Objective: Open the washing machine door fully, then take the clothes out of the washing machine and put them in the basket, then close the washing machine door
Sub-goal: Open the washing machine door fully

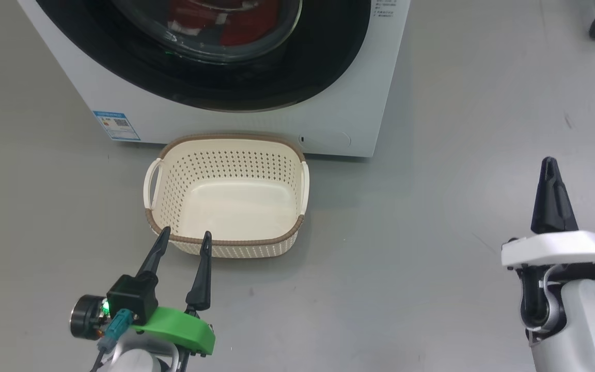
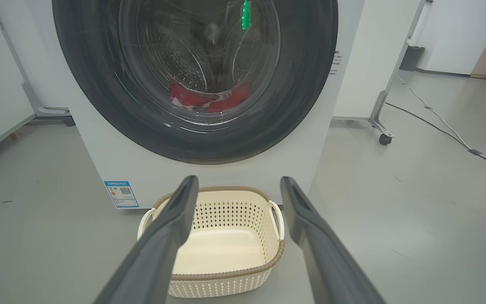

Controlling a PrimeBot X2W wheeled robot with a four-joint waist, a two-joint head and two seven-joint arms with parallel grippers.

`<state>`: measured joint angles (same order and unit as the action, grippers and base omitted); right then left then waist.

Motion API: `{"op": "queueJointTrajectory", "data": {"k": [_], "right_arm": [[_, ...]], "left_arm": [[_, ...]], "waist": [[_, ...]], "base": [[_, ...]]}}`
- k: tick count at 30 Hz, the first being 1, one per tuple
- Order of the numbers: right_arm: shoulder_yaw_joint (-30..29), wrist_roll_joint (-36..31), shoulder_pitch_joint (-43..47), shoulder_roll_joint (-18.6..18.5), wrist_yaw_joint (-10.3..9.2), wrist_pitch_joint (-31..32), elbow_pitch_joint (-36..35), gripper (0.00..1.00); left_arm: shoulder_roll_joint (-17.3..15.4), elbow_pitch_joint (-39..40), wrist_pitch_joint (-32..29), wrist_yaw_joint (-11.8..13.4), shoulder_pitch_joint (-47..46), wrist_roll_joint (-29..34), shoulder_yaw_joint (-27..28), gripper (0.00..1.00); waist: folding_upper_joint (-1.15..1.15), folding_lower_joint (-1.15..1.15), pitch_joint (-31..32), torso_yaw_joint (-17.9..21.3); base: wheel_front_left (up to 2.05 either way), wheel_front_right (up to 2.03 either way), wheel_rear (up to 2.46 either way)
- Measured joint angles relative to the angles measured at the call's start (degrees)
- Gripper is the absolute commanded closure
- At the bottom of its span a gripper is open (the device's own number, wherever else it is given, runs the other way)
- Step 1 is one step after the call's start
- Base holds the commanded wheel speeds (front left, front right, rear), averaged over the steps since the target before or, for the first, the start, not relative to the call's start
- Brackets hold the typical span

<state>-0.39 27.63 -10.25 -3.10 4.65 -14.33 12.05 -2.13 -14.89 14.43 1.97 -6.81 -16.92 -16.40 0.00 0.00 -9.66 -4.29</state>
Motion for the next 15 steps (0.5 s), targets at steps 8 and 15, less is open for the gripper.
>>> {"op": "queueJointTrajectory", "data": {"k": [8, 15], "right_arm": [[-3.48, 12.48, -10.40, 0.02, 1.27, 6.27, -3.83, 1.00], [-6.46, 21.84, -18.59, -0.11, 1.26, 14.14, -4.76, 1.00]], "left_arm": [[0.00, 1.22, 0.01, 0.00, -3.67, -0.19, -1.23, 0.00], [0.03, 2.31, 0.01, 0.00, -7.31, -1.96, -3.39, 0.00]], "waist": [[0.00, 0.00, -5.63, -2.37], [0.00, 0.00, -10.10, -4.34]], "base": [[0.00, 0.00, 0.00], [0.00, 0.00, 0.00]]}}
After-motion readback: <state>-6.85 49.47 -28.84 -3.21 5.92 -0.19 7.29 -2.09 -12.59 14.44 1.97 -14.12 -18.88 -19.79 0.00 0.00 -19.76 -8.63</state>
